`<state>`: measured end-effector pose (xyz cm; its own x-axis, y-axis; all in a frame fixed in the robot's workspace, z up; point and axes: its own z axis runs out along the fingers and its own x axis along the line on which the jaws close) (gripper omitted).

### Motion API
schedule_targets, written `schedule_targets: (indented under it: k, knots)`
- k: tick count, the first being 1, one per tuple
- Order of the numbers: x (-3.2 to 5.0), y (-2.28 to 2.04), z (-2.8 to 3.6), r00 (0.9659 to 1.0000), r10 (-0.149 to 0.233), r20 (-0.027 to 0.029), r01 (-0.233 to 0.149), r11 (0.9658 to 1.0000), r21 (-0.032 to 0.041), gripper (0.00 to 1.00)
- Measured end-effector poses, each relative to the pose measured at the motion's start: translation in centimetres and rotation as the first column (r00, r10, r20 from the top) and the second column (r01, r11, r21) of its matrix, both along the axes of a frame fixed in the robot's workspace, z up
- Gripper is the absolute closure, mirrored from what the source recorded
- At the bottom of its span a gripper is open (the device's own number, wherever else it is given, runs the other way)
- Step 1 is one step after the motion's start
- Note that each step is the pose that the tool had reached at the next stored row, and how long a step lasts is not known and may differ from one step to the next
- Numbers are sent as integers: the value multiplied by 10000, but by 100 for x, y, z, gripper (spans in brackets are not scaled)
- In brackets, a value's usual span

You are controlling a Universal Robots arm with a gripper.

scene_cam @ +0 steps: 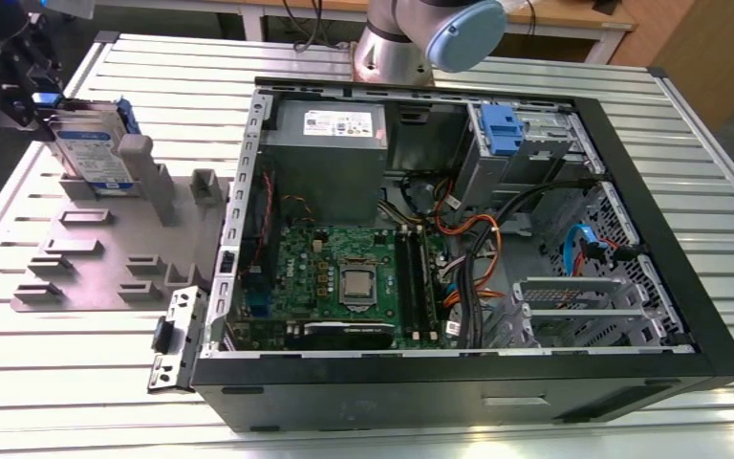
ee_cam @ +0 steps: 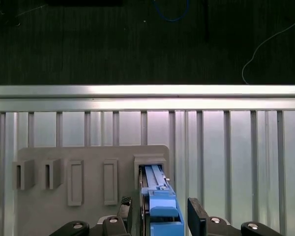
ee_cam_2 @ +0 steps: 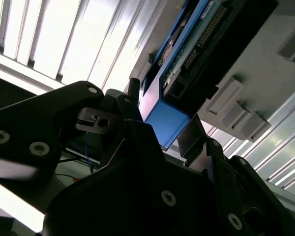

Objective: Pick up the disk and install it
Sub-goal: 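Pick up the disk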

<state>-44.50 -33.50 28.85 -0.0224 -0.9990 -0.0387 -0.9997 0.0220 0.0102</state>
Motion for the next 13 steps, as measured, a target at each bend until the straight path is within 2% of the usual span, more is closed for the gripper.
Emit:
schedule_targets:
  k: [7,8,13]
  knots:
    - [0,0,-5,10000,0,0,0,10000,-1,45]
    - [0,0,-5,10000,0,0,0,10000,-1,52]
    - [0,0,-5,10000,0,0,0,10000,-4,52]
